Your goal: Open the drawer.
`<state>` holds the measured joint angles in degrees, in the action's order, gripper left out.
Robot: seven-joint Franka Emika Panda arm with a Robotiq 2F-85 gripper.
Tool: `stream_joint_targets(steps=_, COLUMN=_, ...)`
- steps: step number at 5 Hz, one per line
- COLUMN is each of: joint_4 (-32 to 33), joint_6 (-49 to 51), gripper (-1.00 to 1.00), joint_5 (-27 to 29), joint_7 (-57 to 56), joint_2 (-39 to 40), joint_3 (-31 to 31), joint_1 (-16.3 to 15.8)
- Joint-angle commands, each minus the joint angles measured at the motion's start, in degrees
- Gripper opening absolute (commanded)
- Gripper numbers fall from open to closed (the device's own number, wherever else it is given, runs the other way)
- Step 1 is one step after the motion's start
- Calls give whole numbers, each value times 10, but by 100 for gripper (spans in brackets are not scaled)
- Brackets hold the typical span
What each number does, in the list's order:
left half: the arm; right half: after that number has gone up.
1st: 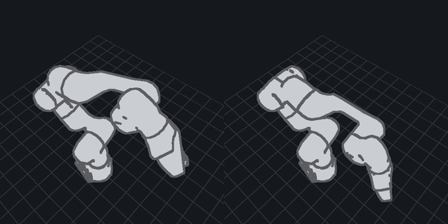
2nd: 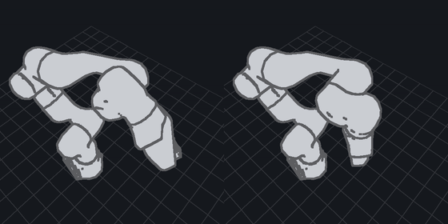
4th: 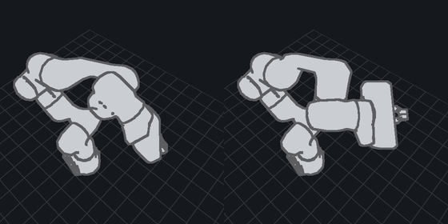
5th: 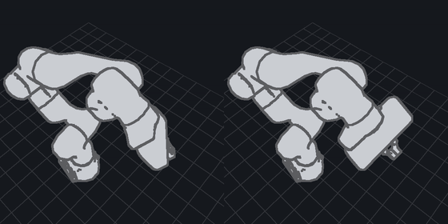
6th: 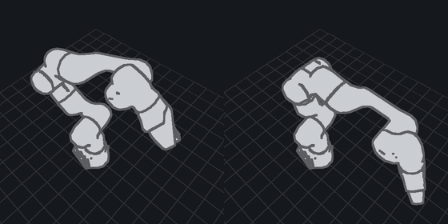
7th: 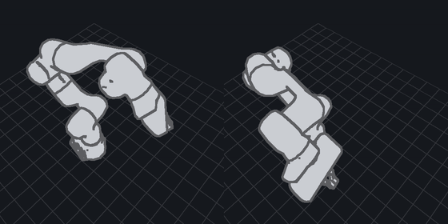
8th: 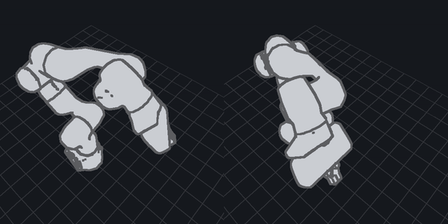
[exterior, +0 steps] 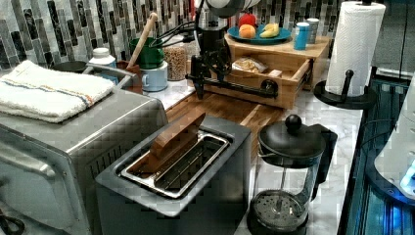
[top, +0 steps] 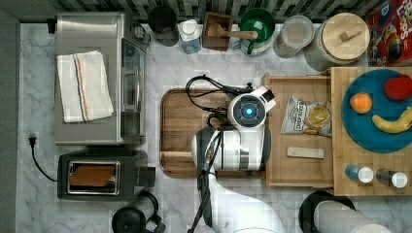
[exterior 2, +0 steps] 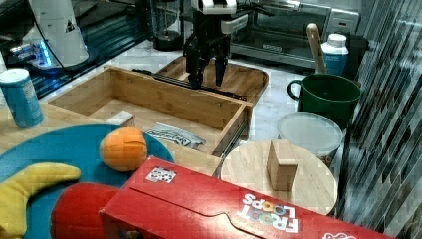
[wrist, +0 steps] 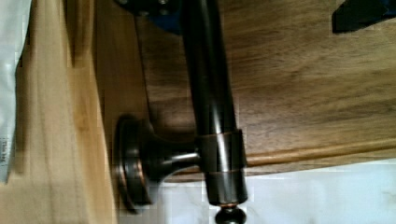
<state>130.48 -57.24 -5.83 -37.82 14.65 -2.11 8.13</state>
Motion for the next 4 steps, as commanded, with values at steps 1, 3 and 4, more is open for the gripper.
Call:
stream_joint_targets(steps=1, joint_4=-5, joint_6=0, gripper=100, joint_5=27, joint_7=33, joint_2=-17, joint_3=-50, joint_1=-42)
stream_joint_targets(steps=3, joint_4=-5, joint_6=0, gripper=100, joint_5=26, joint_7=34, joint_2=-17, joint_3=-52, joint_1=-39)
stream_joint_targets(steps=4, joint_4=-5, joint_6=0, gripper=100, joint_5=26, joint_7=34, joint_2=-17, joint_3=-53, joint_1=-39)
